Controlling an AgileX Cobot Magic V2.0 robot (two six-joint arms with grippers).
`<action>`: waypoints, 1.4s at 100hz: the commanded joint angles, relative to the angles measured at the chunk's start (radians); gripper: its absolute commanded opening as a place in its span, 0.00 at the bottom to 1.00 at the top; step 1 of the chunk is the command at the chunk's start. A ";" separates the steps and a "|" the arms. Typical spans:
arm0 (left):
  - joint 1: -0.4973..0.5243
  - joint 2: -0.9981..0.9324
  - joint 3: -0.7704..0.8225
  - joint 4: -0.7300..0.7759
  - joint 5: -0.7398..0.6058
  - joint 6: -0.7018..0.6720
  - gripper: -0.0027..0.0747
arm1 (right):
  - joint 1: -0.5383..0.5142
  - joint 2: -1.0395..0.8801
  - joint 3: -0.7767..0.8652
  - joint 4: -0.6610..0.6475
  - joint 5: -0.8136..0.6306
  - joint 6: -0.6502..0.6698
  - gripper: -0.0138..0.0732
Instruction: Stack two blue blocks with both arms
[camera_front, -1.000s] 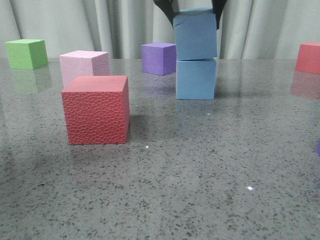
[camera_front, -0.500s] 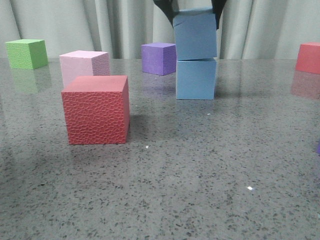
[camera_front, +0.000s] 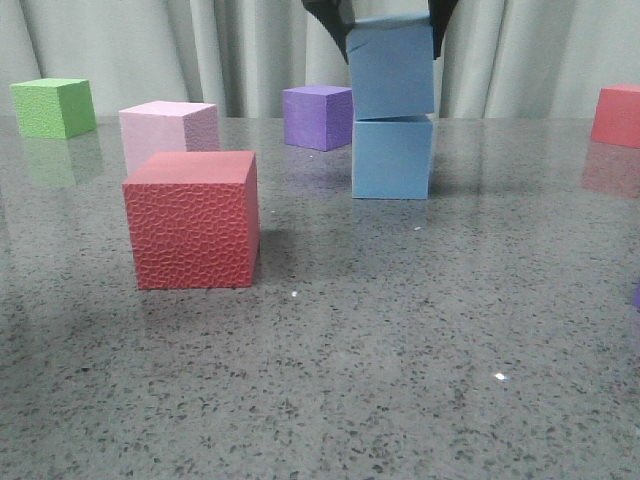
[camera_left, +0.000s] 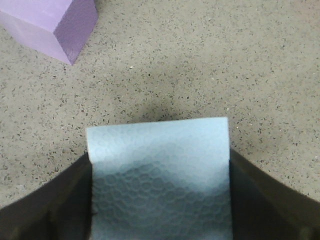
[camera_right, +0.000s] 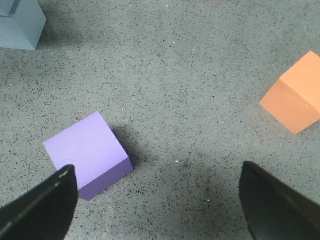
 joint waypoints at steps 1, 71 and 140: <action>-0.010 -0.061 -0.032 0.021 -0.046 -0.006 0.62 | -0.009 0.002 -0.023 -0.008 -0.055 -0.005 0.90; -0.010 -0.061 -0.055 -0.002 -0.043 0.016 0.76 | -0.009 0.002 -0.023 -0.008 -0.051 -0.005 0.90; -0.005 -0.076 -0.255 0.165 0.137 0.095 0.75 | -0.009 0.002 -0.023 -0.009 -0.048 -0.005 0.90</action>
